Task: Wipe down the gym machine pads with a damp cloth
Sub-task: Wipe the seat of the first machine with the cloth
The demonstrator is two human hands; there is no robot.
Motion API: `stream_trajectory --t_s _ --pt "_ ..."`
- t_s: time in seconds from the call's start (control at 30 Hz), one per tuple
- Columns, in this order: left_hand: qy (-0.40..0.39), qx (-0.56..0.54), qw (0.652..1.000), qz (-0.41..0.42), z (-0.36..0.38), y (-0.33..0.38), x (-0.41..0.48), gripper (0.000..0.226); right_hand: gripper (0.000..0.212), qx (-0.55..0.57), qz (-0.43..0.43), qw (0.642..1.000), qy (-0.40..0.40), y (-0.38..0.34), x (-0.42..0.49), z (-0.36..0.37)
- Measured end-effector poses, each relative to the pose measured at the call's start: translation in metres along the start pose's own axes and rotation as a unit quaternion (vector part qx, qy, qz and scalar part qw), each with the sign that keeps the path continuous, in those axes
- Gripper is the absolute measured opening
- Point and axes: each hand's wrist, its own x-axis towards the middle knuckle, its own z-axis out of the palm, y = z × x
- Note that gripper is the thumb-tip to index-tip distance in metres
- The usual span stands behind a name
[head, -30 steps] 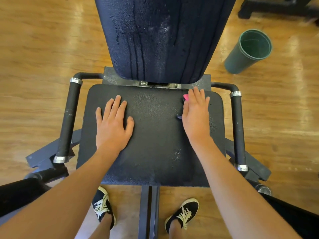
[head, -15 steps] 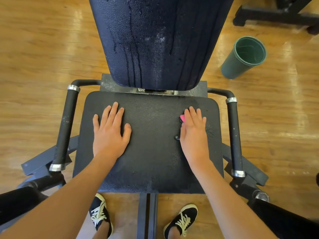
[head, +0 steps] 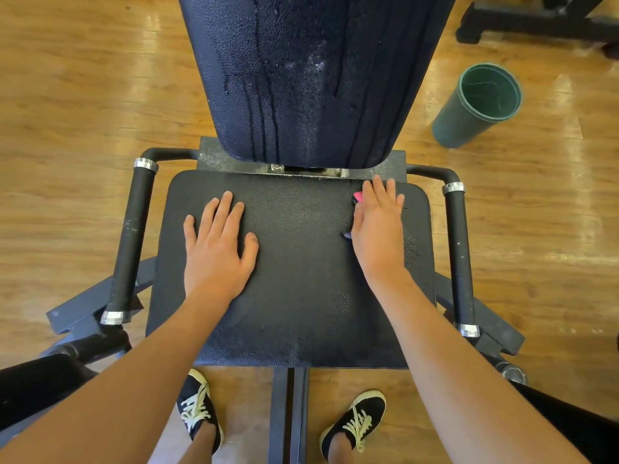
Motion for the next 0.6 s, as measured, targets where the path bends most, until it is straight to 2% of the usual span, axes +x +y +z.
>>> stream_trajectory --t_s 0.4,0.6 --pt "0.003 -0.004 1.0 0.003 0.001 -0.001 -0.002 0.057 0.051 0.025 -0.002 1.0 -0.013 0.004 -0.085 0.004" --pt "0.005 -0.001 1.0 0.006 0.002 -0.003 -0.001 0.057 0.048 0.002 -0.016 1.0 -0.014 0.001 -0.071 0.003"
